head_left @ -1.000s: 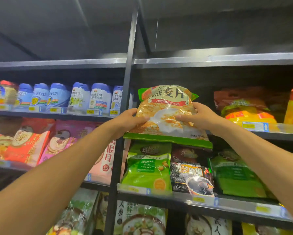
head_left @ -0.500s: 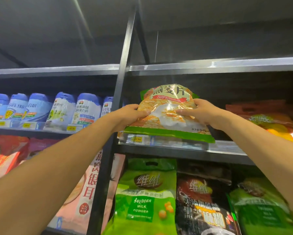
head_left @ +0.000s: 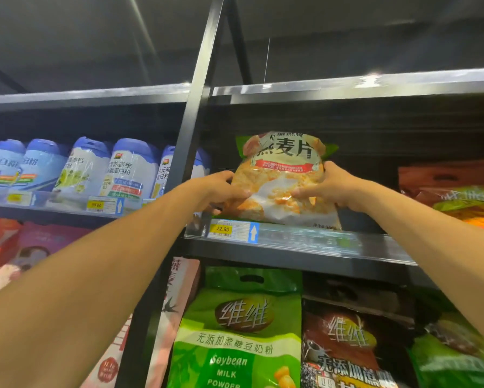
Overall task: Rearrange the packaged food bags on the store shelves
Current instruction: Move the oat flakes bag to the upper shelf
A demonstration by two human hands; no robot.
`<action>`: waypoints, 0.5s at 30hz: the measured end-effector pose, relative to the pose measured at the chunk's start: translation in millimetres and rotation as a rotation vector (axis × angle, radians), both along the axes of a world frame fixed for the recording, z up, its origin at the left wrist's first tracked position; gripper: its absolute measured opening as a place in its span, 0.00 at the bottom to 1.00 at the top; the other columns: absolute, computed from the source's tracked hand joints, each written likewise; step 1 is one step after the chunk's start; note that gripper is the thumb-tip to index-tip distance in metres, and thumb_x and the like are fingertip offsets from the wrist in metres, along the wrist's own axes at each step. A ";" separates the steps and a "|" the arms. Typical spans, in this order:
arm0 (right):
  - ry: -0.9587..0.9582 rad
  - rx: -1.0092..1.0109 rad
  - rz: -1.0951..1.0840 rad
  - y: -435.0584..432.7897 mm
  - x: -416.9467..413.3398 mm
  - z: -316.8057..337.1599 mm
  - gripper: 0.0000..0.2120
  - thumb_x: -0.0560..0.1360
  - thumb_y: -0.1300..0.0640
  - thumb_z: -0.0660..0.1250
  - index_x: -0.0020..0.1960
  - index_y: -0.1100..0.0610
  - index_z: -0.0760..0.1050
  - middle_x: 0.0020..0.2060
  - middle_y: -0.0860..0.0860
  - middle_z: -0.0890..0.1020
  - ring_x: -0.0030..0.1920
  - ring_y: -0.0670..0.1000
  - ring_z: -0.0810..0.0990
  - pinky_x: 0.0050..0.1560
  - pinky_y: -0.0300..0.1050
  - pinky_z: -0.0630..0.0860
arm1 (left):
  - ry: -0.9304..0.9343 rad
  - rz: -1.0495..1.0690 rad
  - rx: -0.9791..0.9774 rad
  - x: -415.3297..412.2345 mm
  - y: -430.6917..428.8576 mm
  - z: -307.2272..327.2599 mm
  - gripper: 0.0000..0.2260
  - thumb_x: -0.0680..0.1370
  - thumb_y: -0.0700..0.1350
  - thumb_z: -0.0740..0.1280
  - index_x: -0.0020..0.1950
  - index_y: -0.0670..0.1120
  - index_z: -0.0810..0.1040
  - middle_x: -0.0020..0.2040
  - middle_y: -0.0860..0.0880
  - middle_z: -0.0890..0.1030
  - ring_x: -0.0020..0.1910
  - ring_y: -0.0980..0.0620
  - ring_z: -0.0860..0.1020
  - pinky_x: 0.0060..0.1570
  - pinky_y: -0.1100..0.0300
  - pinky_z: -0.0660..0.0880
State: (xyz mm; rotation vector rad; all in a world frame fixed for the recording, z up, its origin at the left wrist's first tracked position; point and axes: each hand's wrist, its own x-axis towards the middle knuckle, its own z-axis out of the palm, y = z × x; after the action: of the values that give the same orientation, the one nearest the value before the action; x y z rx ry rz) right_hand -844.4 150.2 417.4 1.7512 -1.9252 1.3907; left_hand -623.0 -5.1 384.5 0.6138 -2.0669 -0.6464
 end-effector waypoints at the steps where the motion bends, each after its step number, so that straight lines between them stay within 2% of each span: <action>1: 0.012 0.014 -0.017 -6.4 -5.2 -2.0 0.41 0.53 0.46 0.89 0.60 0.50 0.75 0.54 0.49 0.85 0.53 0.51 0.85 0.58 0.52 0.82 | -0.015 0.018 -0.002 -2.9 -4.4 -2.5 0.21 0.80 0.52 0.73 0.70 0.53 0.70 0.59 0.47 0.81 0.48 0.48 0.81 0.44 0.54 0.77; 2: 0.027 0.028 -0.035 -14.3 -13.8 -2.3 0.51 0.47 0.42 0.90 0.64 0.51 0.73 0.55 0.48 0.85 0.54 0.51 0.85 0.57 0.53 0.83 | -0.026 0.028 0.002 -6.5 -9.1 -4.2 0.20 0.79 0.50 0.74 0.69 0.53 0.70 0.59 0.46 0.82 0.50 0.47 0.82 0.46 0.53 0.79; 3: 0.041 0.049 -0.045 -23.0 -24.4 -2.4 0.56 0.42 0.39 0.89 0.67 0.51 0.73 0.56 0.48 0.85 0.55 0.51 0.85 0.57 0.54 0.83 | -0.037 0.031 0.013 -10.3 -12.4 -5.8 0.20 0.79 0.48 0.74 0.67 0.51 0.72 0.59 0.45 0.82 0.53 0.45 0.82 0.49 0.51 0.80; 4: 0.057 0.072 -0.057 -28.7 -29.8 -3.8 0.58 0.41 0.38 0.89 0.67 0.51 0.73 0.55 0.48 0.85 0.55 0.51 0.85 0.57 0.54 0.83 | -0.048 0.028 0.029 -14.0 -15.7 -7.1 0.18 0.78 0.46 0.75 0.64 0.50 0.73 0.60 0.44 0.82 0.56 0.44 0.83 0.54 0.49 0.81; 6: 0.088 0.120 -0.077 -33.8 -29.3 -8.5 0.53 0.42 0.39 0.88 0.64 0.51 0.75 0.54 0.49 0.85 0.55 0.51 0.84 0.58 0.53 0.82 | -0.092 0.042 0.046 -19.3 -19.8 -9.2 0.14 0.77 0.44 0.77 0.58 0.49 0.75 0.61 0.43 0.83 0.62 0.41 0.82 0.64 0.44 0.79; 8: 0.113 0.166 -0.109 -34.5 -24.5 -14.1 0.47 0.48 0.40 0.88 0.63 0.51 0.76 0.55 0.49 0.85 0.55 0.52 0.83 0.57 0.52 0.81 | -0.154 0.083 0.055 -21.8 -21.3 -9.1 0.16 0.75 0.47 0.78 0.59 0.47 0.77 0.60 0.43 0.83 0.62 0.40 0.81 0.66 0.41 0.78; 10: 0.133 0.208 -0.135 -34.6 -21.8 -14.7 0.43 0.54 0.40 0.87 0.63 0.51 0.76 0.56 0.50 0.84 0.55 0.53 0.82 0.50 0.51 0.81 | -0.201 0.125 0.072 -23.4 -22.6 -6.4 0.21 0.73 0.49 0.80 0.62 0.46 0.78 0.60 0.43 0.83 0.61 0.39 0.81 0.65 0.38 0.78; 12: 0.127 0.229 -0.158 -33.2 -19.2 -12.7 0.36 0.62 0.45 0.85 0.64 0.51 0.75 0.57 0.50 0.81 0.56 0.54 0.79 0.41 0.49 0.78 | -0.234 0.148 0.078 -25.2 -24.2 -2.6 0.24 0.72 0.50 0.81 0.63 0.46 0.77 0.61 0.43 0.82 0.62 0.38 0.81 0.65 0.37 0.77; 13: 0.125 0.233 -0.166 -34.0 -20.3 -11.4 0.36 0.63 0.46 0.85 0.66 0.51 0.74 0.59 0.50 0.81 0.58 0.56 0.79 0.42 0.50 0.78 | -0.251 0.155 0.067 -26.7 -24.0 -1.2 0.25 0.72 0.51 0.81 0.63 0.46 0.76 0.61 0.43 0.82 0.62 0.38 0.81 0.65 0.37 0.77; 15: 0.124 0.249 -0.203 -34.7 -19.6 -11.5 0.39 0.62 0.46 0.85 0.68 0.52 0.73 0.61 0.52 0.79 0.61 0.59 0.78 0.49 0.56 0.80 | -0.274 0.172 0.036 -30.0 -25.5 -0.3 0.26 0.72 0.51 0.81 0.65 0.45 0.75 0.62 0.43 0.81 0.62 0.40 0.81 0.66 0.41 0.77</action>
State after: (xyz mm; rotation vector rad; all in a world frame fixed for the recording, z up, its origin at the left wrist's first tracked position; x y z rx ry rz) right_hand -864.1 115.4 405.9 1.6394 -2.2122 0.9869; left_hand -653.0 -30.6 384.2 0.9331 -2.2260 -0.5234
